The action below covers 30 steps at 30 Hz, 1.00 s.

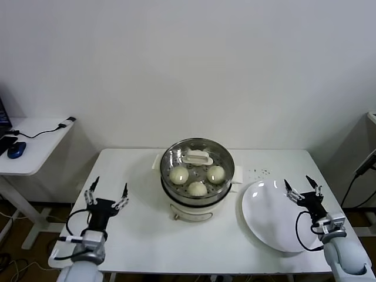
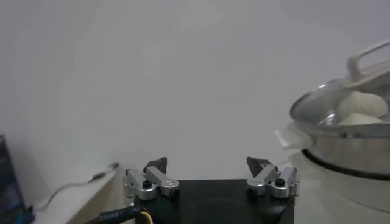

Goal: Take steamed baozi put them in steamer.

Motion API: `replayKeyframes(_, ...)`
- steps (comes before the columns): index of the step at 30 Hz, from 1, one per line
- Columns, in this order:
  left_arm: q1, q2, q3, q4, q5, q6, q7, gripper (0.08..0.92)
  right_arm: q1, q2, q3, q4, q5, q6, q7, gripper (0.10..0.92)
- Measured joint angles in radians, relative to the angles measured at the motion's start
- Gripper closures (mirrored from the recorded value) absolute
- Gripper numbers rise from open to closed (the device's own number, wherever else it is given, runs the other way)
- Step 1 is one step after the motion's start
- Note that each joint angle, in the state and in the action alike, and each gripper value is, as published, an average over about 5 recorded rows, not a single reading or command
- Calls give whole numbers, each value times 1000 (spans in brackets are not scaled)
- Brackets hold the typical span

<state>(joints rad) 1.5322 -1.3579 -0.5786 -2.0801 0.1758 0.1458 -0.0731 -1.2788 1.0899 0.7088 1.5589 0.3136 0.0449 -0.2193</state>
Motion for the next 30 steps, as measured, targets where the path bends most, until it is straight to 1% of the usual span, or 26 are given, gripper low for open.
replayKeyframes(4,36,-28,-40,15,-66,-59,-3,177,-17,-1,6,20,12,-10,-6,203)
replayKeyframes(10,70,-55,-76,21,-137,-107,-5,177,-38,-5,14,47,24,-24,-18,203)
replayKeyframes(30,121,-84,-102,20,-191,-162,0,177,-67,-6,29,76,57,-36,-17,203)
